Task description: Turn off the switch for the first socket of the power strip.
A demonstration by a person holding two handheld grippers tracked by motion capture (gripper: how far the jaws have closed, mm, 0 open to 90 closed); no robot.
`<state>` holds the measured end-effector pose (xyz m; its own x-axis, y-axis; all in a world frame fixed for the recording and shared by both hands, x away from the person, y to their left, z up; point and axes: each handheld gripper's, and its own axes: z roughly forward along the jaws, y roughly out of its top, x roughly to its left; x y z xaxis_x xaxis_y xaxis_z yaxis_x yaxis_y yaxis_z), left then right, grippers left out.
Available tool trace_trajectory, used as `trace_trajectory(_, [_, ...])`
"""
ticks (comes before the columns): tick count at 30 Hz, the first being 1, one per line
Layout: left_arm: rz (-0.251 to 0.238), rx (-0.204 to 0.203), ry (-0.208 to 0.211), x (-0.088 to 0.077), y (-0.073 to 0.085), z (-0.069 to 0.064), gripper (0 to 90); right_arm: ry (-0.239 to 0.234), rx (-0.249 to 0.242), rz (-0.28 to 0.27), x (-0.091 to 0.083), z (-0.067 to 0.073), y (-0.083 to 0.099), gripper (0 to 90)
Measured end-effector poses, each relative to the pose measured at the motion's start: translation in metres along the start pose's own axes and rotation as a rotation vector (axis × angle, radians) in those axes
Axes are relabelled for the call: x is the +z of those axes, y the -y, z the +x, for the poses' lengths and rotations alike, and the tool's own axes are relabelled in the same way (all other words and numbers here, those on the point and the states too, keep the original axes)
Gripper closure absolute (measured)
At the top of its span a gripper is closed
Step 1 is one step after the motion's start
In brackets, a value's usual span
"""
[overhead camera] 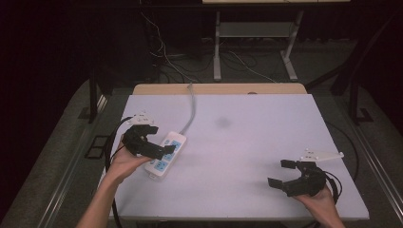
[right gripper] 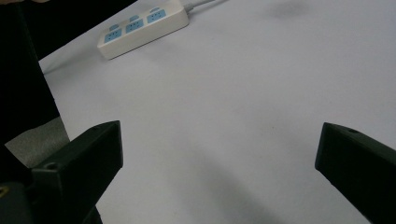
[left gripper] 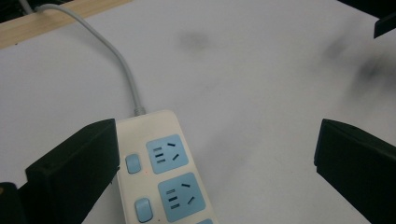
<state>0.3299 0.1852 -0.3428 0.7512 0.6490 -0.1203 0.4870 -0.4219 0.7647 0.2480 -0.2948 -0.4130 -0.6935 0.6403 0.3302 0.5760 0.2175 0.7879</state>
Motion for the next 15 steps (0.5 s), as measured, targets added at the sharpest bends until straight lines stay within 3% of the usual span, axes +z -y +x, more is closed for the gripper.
trace_trajectory(15, [0.077, 0.022, -0.015, 0.008, -0.010, 0.013, 0.0, 0.002, -0.002, 0.008, 0.001, 0.000, 0.000, 0.6])
